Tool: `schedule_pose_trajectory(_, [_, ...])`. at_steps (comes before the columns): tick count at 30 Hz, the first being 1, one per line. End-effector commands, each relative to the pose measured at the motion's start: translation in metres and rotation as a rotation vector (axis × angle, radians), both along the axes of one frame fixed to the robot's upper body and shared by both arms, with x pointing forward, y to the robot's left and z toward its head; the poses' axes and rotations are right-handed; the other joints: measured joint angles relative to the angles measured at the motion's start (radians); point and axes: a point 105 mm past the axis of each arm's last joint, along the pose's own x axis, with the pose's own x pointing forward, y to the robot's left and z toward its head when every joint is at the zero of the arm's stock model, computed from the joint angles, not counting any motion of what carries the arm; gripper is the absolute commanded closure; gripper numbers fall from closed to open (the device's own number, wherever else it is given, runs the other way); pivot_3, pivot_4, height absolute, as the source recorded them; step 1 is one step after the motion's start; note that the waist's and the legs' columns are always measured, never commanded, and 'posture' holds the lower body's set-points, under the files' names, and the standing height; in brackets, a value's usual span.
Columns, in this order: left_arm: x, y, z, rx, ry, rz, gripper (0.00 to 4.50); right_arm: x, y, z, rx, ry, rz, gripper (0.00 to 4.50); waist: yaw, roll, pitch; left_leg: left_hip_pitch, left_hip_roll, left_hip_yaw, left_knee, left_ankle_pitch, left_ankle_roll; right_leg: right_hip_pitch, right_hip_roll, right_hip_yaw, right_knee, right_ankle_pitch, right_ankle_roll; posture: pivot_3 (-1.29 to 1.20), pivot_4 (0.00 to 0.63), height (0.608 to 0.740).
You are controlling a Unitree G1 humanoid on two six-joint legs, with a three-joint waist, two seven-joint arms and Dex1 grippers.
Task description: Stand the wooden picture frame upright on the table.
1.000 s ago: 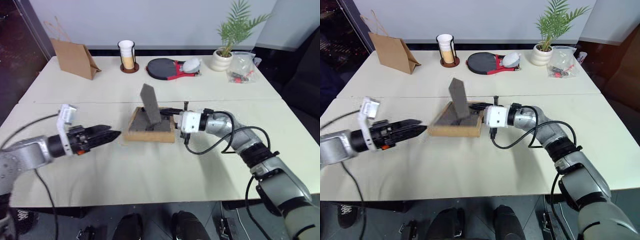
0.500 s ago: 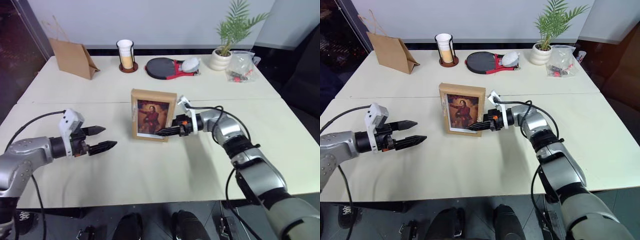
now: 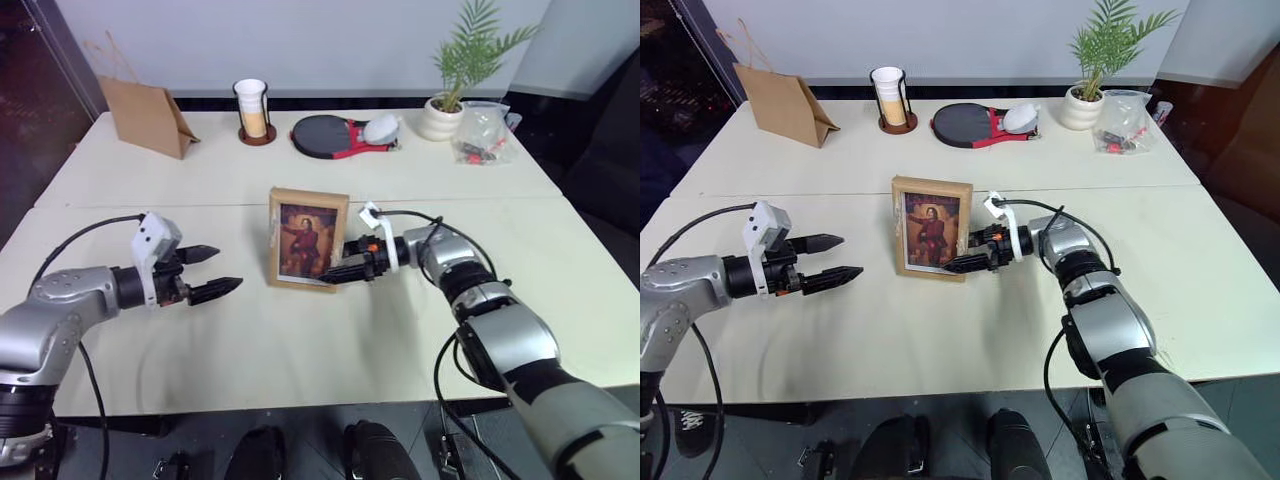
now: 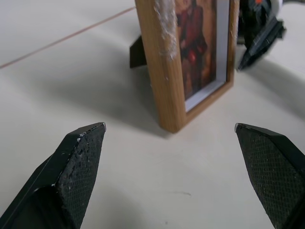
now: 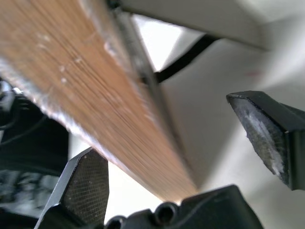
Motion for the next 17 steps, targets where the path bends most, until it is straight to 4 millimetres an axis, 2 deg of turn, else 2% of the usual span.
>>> schedule_pose_trajectory(1, [-0.003,-0.001,0.014,-0.008,-0.045,-0.027,0.0,0.002,-0.036,0.024,-0.05,-0.183,-0.06,0.04,0.003,0.0,0.0,0.0,0.0,0.0,0.0,0.0,0.0,0.0,0.0,0.0,0.0,0.0,0.0,0.0,0.15,0.74])
schedule_pose_trajectory(3, [-0.004,-0.002,0.019,-0.027,-0.058,-0.036,0.0,-0.01,-0.059,0.038,-0.074,-0.266,-0.091,0.04,0.013,0.0,0.0,0.0,0.0,0.0,0.0,0.0,0.0,0.0,-0.001,0.0,-0.001,0.0,0.0,0.0,0.15,0.74])
schedule_pose_trajectory(7, [-0.006,-0.003,0.025,-0.038,-0.075,-0.035,0.0,-0.045,-0.077,0.064,-0.126,-0.381,-0.121,0.04,0.021,0.001,0.0,-0.001,0.0,0.0,0.0,-0.001,0.001,-0.001,-0.001,0.0,-0.001,0.0,0.0,0.0,0.15,0.74])
schedule_pose_trajectory(11, [-0.007,-0.003,0.028,-0.041,-0.079,-0.031,0.0,-0.079,-0.077,0.089,-0.129,-0.447,-0.171,0.04,0.016,0.001,0.0,0.001,0.001,0.001,0.0,-0.001,0.001,-0.001,0.001,0.002,0.001,0.0,0.0,0.0,0.15,0.74])
schedule_pose_trajectory(14, [-0.009,-0.006,0.029,-0.045,-0.081,-0.039,0.0,-0.095,-0.071,0.092,-0.165,-0.48,-0.182,0.04,0.02,0.001,0.0,0.003,0.001,0.001,0.001,-0.001,0.001,0.001,0.003,0.002,0.002,0.0,0.0,0.0,0.15,0.74])
schedule_pose_trajectory(17, [-0.012,-0.007,0.029,-0.047,-0.071,-0.048,0.0,-0.102,-0.07,0.095,-0.178,-0.488,-0.2,0.04,0.024,0.001,0.0,0.002,0.001,0.001,0.002,-0.001,0.001,0.002,0.003,0.002,0.001,0.0,0.0,0.0,0.15,0.74])
